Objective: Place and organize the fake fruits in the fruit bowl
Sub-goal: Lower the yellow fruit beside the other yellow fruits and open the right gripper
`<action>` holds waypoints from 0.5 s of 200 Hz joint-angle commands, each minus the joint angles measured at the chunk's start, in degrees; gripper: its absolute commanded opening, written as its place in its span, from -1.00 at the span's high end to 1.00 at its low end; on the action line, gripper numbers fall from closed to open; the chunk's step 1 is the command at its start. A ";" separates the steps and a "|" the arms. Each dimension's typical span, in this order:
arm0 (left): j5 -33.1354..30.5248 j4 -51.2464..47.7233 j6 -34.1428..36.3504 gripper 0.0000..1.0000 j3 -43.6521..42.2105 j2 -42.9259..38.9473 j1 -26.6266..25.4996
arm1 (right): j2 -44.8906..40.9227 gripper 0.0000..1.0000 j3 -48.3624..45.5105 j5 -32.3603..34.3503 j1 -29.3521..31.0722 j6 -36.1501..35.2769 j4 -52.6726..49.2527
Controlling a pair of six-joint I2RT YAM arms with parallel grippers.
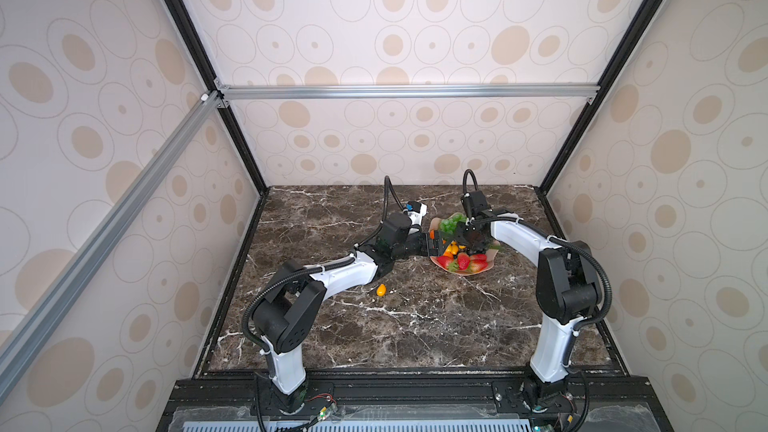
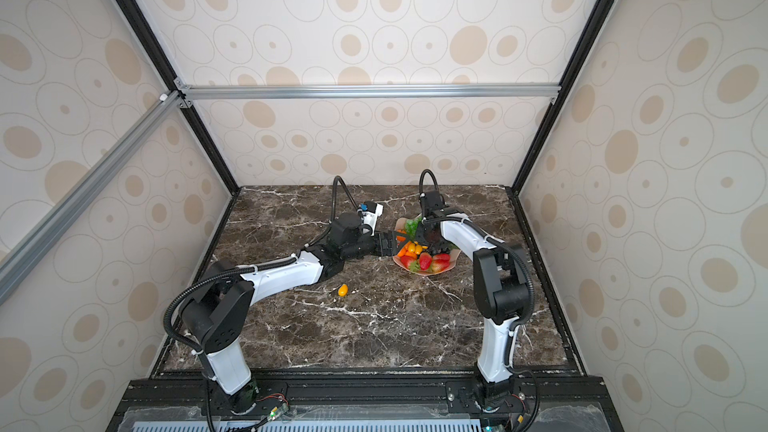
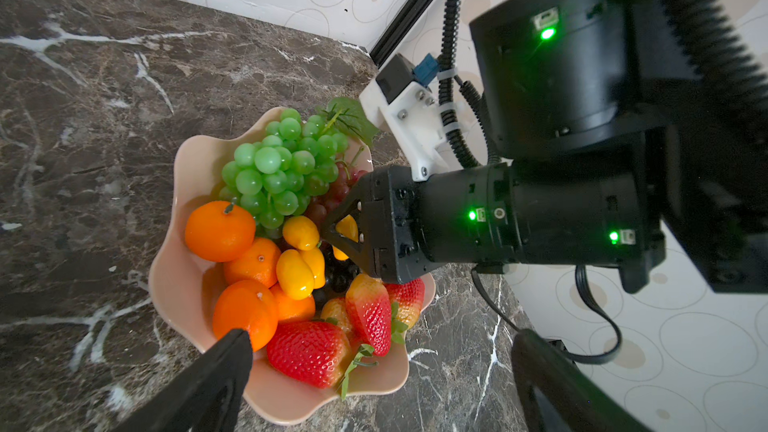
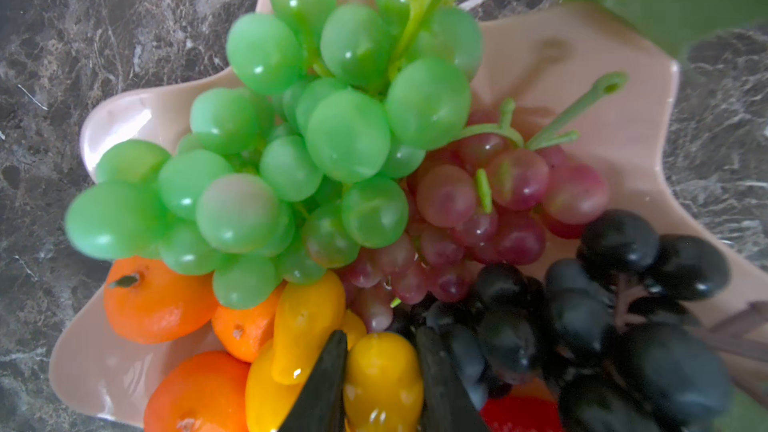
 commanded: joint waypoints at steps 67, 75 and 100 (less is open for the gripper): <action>-0.37 0.60 0.68 -0.96 -0.06 -0.75 -0.59 | 2.16 0.37 2.08 -0.81 -0.14 -0.51 -1.19; -0.44 0.52 0.81 -0.96 -0.08 -0.77 -0.58 | 2.03 0.37 2.12 -0.73 -0.19 -0.53 -1.32; -0.68 0.19 1.44 -0.96 0.19 -0.57 -0.60 | 1.83 0.36 2.32 -0.54 -0.18 -0.72 -1.35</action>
